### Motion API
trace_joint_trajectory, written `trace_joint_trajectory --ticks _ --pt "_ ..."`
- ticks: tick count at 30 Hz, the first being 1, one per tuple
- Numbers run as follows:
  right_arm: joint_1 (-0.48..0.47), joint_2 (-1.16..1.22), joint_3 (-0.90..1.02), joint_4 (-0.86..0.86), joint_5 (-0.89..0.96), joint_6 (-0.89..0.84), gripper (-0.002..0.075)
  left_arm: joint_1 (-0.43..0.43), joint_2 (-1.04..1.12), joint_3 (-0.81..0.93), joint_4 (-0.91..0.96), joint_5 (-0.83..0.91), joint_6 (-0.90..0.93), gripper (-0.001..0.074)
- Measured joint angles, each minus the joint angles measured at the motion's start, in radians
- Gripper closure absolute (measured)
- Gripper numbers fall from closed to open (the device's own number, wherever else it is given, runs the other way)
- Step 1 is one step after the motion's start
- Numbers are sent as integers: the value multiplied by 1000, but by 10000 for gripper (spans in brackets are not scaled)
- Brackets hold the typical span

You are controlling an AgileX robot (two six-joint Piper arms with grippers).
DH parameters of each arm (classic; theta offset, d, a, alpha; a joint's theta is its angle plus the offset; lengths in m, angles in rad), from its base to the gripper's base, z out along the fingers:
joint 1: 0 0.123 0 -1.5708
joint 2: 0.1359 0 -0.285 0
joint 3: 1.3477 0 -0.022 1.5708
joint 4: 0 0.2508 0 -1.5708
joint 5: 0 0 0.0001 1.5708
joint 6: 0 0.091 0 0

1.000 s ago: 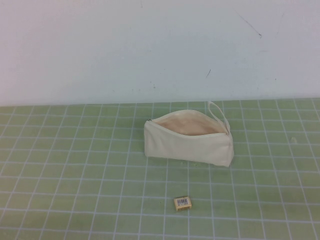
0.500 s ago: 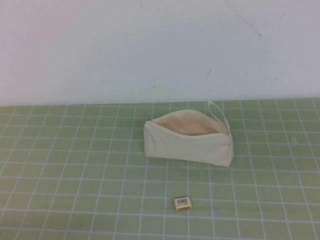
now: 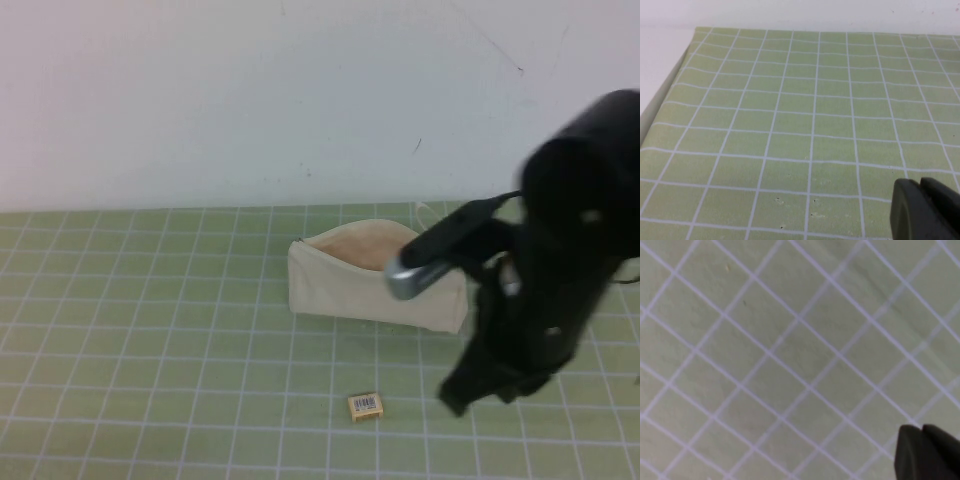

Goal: Put eraser into pencil case
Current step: Pick up the eraser from the table

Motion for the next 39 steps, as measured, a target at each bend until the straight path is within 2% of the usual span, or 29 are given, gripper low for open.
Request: trace_joint_trajectory --ticks 3,9,13,15,20,23,28,39 --pt "56 106 -70 -26 -6 51 727 0 0 0 0 0 0 738" --pt "98 286 -191 -30 -11 115 724 0 0 0 0 0 0 738" --pt "111 363 -256 -30 -44 126 674 0 0 0 0 0 0 738" --pt "114 397 -279 -30 -84 148 601 0 0 0 0 0 0 738" --pt "114 465 -290 -34 -165 281 324 0 0 0 0 0 0 738" --pt "114 497 -290 -48 -187 328 242 0 0 0 0 0 0 738" --pt "112 525 -290 -77 -239 399 212 0 0 0 0 0 0 738" --pt "77 575 -290 -51 -290 435 218 0 0 0 0 0 0 738"
